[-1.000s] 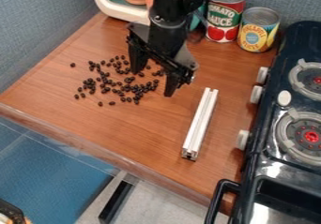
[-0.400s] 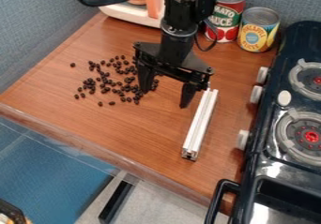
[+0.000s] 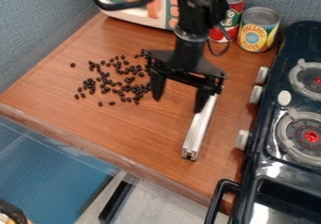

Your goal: Sweep into pile

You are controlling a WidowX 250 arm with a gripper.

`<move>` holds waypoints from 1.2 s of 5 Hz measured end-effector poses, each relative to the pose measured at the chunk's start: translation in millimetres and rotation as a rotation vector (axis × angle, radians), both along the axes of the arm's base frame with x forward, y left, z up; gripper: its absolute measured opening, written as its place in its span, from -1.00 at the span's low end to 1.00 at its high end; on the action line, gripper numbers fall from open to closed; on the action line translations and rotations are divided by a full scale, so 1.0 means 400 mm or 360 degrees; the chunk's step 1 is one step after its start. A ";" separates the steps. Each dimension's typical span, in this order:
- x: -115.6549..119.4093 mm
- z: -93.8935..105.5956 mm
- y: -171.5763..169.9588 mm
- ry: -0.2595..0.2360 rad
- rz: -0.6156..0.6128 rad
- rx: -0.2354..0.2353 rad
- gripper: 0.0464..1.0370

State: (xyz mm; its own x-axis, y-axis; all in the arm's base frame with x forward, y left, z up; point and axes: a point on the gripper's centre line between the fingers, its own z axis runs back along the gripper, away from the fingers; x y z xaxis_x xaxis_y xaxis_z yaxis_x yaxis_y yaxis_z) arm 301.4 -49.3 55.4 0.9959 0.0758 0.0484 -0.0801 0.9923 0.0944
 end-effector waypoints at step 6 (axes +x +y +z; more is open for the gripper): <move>0.023 -0.081 -0.051 -0.0064 0.0048 -0.0022 0.86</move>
State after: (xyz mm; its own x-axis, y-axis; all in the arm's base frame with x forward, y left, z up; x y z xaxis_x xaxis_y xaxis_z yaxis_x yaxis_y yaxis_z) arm 310.5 -69.9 23.1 0.9905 0.1064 0.0872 -0.1132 0.9906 0.0768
